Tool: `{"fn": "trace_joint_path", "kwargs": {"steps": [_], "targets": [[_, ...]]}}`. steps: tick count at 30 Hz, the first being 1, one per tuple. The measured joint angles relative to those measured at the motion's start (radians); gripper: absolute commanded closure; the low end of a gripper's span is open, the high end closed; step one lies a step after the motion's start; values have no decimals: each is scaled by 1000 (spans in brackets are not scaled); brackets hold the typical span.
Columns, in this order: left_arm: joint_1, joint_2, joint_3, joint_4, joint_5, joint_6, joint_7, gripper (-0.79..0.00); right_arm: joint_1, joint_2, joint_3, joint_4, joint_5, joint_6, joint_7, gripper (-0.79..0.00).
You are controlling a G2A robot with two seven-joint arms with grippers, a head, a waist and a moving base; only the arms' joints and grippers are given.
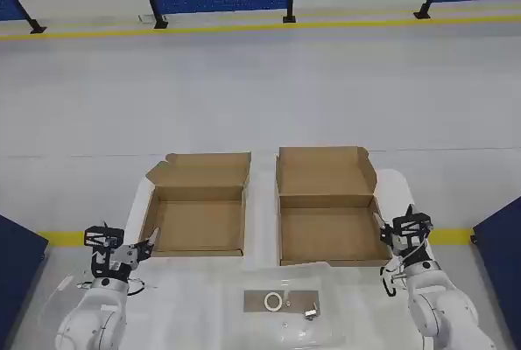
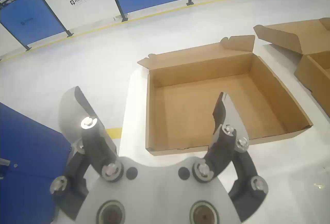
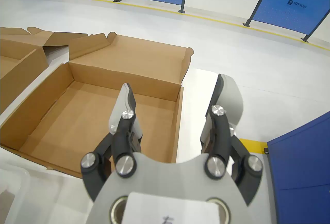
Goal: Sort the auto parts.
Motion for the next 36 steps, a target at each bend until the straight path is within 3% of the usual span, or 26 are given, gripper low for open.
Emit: {"fn": "trace_joint_path", "kwargs": {"steps": [2,3,10,16,22,25,32,36], "targets": [[0,0,0,0,0,0,0,-784,0,0,0,0,0,0,0,-591],[0,0,0,0,0,0,0,-785,0,0,0,0,0,0,0,-785],[0,0,0,0,0,0,0,-785,-11,5,12,-43,-98,-45,-58,-785],[0,0,0,0,0,0,0,-785,-22,16,34,-75,-68,-304,-3,-785],[0,0,0,0,0,0,0,-785,-20,18,32,-81,-80,-247,-3,-785],[0,0,0,0,0,0,0,-785,-14,26,60,-109,-85,-357,22,-785],[0,0,0,0,0,0,0,-785,1,47,133,-150,12,-662,205,-785],[0,0,0,0,0,0,0,-785,0,46,132,-150,8,-615,198,-785]]}}
